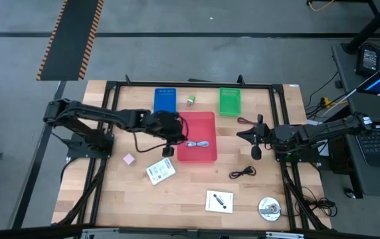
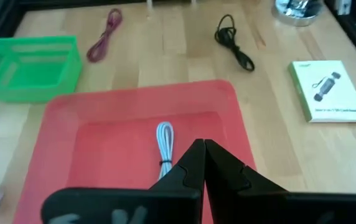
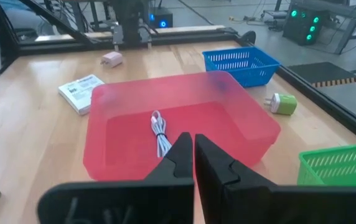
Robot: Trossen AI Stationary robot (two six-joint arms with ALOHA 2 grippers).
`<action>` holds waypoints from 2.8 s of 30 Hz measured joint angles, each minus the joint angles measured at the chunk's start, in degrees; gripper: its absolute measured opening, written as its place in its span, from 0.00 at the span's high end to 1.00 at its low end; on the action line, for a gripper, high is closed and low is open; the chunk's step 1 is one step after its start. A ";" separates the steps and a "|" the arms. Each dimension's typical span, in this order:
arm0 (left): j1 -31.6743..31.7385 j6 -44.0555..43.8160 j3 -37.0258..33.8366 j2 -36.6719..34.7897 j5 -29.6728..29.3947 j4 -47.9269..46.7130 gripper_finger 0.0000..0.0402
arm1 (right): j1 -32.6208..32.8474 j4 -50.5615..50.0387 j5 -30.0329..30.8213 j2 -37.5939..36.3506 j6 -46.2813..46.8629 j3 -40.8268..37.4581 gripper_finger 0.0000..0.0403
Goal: Pick and place items into bin
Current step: Put the pink charger cable into the red bin
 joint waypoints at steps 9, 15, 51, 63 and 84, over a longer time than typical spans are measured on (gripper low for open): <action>-5.21 -1.79 -11.32 -3.52 -4.75 14.64 0.99 | 0.00 1.66 0.01 2.56 0.79 0.00 1.00; -6.49 -2.58 -15.62 -3.49 -5.73 18.96 0.99 | 0.01 4.86 -0.01 3.92 1.76 0.00 1.00; -8.54 -1.44 -28.15 -10.57 -7.22 37.08 0.99 | -0.48 -20.73 -2.39 11.04 14.64 11.72 1.00; -8.54 -1.44 -28.15 -10.55 -7.20 37.05 0.99 | -1.12 -40.90 -0.79 18.15 24.84 20.72 1.00; -8.54 -1.48 -28.13 -10.53 -7.20 37.03 0.99 | -20.64 -51.44 -5.46 26.34 20.39 27.17 0.64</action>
